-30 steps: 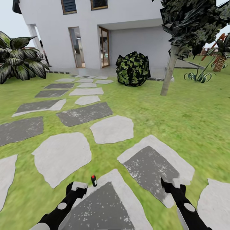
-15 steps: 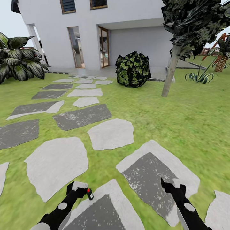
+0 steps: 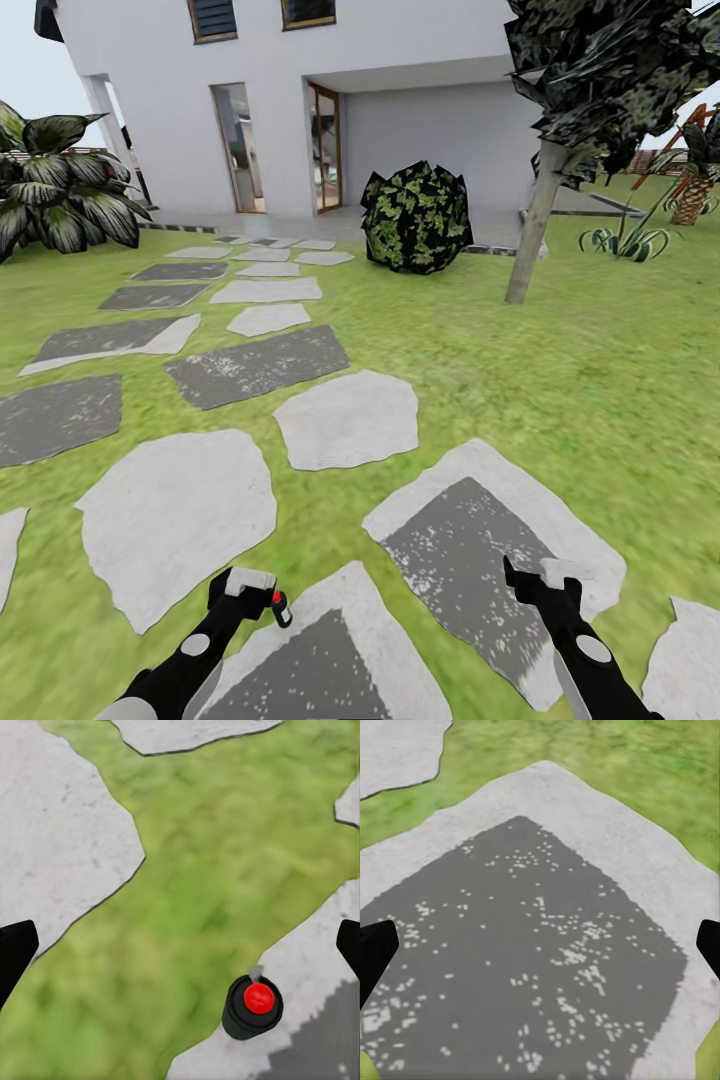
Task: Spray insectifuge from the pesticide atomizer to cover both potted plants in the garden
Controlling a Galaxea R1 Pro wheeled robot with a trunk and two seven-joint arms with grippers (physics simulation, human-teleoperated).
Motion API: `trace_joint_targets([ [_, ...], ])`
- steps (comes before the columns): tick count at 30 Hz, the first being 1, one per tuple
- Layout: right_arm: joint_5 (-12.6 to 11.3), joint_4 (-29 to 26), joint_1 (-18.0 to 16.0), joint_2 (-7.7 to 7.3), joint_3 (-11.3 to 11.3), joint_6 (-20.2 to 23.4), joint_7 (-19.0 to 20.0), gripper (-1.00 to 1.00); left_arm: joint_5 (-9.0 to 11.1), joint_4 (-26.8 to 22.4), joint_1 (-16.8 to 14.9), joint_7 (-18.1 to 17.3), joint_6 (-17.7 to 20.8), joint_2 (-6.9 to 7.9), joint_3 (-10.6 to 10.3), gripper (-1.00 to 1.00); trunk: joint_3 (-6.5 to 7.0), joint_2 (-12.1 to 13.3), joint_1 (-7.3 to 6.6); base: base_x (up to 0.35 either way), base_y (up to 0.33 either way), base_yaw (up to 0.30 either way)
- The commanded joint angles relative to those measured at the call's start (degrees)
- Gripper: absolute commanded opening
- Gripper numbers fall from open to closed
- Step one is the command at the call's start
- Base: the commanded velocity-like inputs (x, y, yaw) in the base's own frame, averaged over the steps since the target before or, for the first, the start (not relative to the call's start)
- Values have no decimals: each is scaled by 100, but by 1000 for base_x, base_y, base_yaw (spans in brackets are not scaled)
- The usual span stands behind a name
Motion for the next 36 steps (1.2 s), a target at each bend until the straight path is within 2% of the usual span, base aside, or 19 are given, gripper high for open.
trace_joint_targets([
  [1, 1, 3, -3, 0, -2, -17, -1, 100, -23, -1, -2, 2, -16, 7, -14, 100, -4, -2, -1, 0, 0, -56],
  [9, 1, 3, -3, 0, 13, -17, -1, 100, -23, -5, -4, -1, -14, 24, -9, 100, -4, -2, -1, 0, 0, -16],
  [11, 2, 8, -3, 0, 14, -17, -1, 100, -23, 0, -4, 2, -14, 27, -7, 100, -49, -4, 4, 0, 0, -2],
  [36, 2, 15, -3, 0, 7, -17, -1, 100, -32, 39, -9, -16, -23, -2, -21, 100, -814, -38, 68, 0, 0, 0],
])
